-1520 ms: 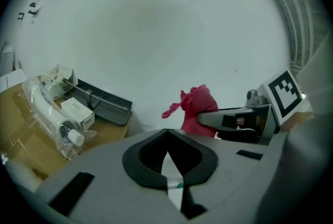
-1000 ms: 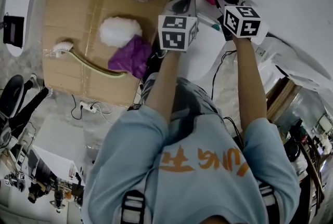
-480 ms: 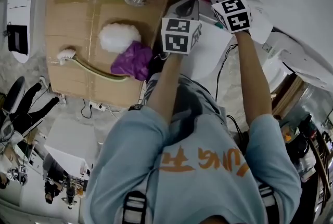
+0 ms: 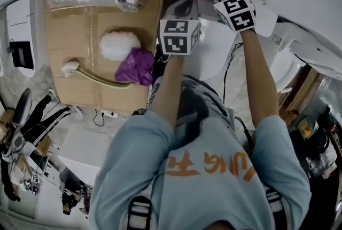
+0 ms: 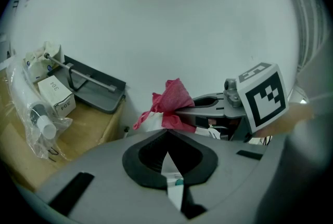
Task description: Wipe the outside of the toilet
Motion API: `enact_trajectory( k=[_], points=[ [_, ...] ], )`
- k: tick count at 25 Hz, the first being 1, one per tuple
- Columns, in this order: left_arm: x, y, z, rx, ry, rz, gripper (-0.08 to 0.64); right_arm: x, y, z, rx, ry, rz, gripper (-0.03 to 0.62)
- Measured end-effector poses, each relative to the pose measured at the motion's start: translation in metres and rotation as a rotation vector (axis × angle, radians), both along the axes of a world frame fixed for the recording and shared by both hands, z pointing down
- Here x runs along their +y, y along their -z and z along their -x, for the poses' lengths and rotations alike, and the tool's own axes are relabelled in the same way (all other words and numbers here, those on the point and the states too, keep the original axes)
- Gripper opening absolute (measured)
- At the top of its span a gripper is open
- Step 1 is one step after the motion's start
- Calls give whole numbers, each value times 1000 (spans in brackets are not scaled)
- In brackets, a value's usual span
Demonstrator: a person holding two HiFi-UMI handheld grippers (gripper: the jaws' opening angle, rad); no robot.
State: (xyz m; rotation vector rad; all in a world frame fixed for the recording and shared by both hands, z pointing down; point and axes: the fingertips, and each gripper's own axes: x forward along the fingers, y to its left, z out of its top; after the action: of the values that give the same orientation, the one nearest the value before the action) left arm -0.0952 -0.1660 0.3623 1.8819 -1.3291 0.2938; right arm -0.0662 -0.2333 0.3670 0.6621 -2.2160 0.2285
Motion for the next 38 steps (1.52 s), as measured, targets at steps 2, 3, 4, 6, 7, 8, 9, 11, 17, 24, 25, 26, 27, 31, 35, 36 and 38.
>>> enact_trajectory(
  k=[2,3,4,6,7,8,9,11,17,24,25,26,27,31,35,36,38],
  points=[
    [0,0,-5,1,-10,1,20,-1,0,-10,4,-18,-4,66],
    [0,0,-7,1,-16,0,20,-2,0,-15,5,-27,-5,67],
    [0,1,-9,1,-22,0,20,-3,0,-19,6,-37,-5,67],
    [-1,2,-15,1,-36,-3,20,-5,-1,-30,8,-58,-6,67],
    [-1,3,-18,0,-44,-5,20,-7,0,-35,11,-67,-8,67],
    [-2,3,-21,1,-50,-6,20,-8,0,-39,14,-75,-11,67],
    [-1,3,-24,1,-56,-5,20,-10,0,-44,20,-82,-14,67],
    [0,3,-29,2,-68,-1,20,-13,-1,-55,34,-107,-21,67],
    [0,4,-43,3,-97,-3,20,-23,-4,-95,34,-216,-21,66],
    [3,2,-56,3,-120,4,20,-23,-4,-137,59,-290,-52,66],
    [3,2,-58,3,-123,4,20,-22,-4,-142,61,-301,-58,66],
    [3,2,-59,2,-127,4,20,-21,-3,-148,64,-309,-65,66],
    [3,2,-61,2,-131,5,20,-21,-3,-153,69,-313,-73,66],
    [4,4,-66,1,-141,3,20,-17,1,-171,96,-319,-108,66],
    [6,5,-71,2,-153,2,20,-13,2,-191,111,-345,-126,66],
    [6,5,-72,2,-156,2,20,-12,2,-194,116,-349,-129,66],
    [8,5,-73,3,-160,1,20,-9,2,-201,124,-357,-137,66]
  ],
)
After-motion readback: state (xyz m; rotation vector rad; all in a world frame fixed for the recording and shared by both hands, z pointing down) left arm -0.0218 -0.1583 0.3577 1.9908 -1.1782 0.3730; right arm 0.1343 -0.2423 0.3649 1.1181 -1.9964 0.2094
